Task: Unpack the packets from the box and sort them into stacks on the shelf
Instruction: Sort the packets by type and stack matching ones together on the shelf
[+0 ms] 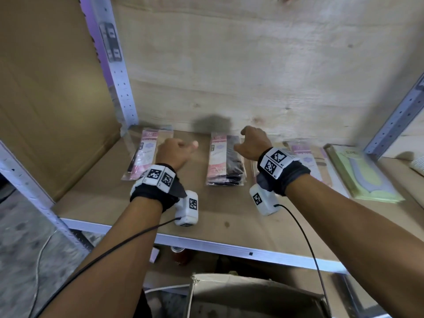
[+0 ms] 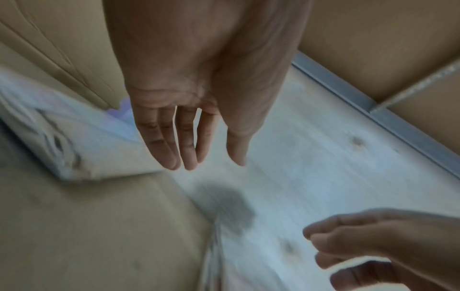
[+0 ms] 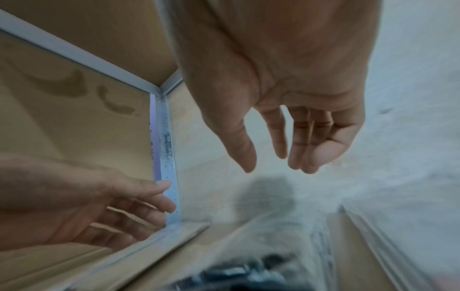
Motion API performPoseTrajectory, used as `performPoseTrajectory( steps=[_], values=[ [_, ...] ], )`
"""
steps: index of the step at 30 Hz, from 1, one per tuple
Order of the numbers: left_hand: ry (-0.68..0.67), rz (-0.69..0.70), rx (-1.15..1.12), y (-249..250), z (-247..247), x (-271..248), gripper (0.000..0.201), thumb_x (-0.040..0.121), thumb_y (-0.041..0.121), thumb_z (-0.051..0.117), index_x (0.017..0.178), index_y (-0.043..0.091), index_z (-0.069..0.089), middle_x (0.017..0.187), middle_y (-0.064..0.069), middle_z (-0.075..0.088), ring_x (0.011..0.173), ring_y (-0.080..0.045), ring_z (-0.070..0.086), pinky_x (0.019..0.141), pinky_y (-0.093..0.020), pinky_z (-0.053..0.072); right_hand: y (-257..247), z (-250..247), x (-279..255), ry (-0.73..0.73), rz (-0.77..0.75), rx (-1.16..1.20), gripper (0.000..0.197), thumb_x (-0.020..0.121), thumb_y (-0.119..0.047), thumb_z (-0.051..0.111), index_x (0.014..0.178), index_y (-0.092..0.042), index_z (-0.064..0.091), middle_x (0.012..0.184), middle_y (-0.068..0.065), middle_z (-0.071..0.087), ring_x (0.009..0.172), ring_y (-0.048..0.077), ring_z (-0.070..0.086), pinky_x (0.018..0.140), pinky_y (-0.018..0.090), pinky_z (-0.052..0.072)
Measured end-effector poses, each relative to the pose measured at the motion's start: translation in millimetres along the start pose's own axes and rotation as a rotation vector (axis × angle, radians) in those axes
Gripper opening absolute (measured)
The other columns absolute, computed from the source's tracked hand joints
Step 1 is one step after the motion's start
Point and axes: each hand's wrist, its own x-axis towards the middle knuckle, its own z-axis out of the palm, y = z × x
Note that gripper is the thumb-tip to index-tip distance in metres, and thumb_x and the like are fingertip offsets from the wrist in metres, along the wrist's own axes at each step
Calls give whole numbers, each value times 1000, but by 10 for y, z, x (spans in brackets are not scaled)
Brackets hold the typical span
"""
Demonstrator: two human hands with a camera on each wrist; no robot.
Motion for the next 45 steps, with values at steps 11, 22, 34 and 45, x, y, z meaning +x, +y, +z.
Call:
performPoseTrajectory(
  steps=[11,22,34,45],
  values=[
    [44,-305,117,-806,-656,114,63,96,45,58,127,-10,57,128,-31,60,118,-45,58,104,-49,45,-933,689,78,-346,-82,489,22,89,-4,62,110,0,67,108,22,70,95,33,70,92,46,57],
    [-50,-357,71,-985,-731,141,46,96,39,59,115,-1,69,115,-22,70,105,-38,67,93,-42,54,-1166,1034,70,-565,116,733,9,91,-7,67,91,-2,59,85,19,60,56,18,48,59,28,44],
    [67,-256,-785,-682,-706,140,39,94,50,61,104,14,69,77,-3,73,67,-20,69,60,-28,56,-545,263,-379,-513,-96,896,13,96,-4,58,104,0,67,93,17,65,75,27,59,54,30,43],
    [-61,187,-332,-26,-144,38,48,90,51,66,79,4,66,52,4,59,47,-14,52,57,-28,39,850,-375,-968,-416,-121,849,32,93,-15,66,125,-8,65,124,18,67,109,32,62,98,44,43]
  ],
)
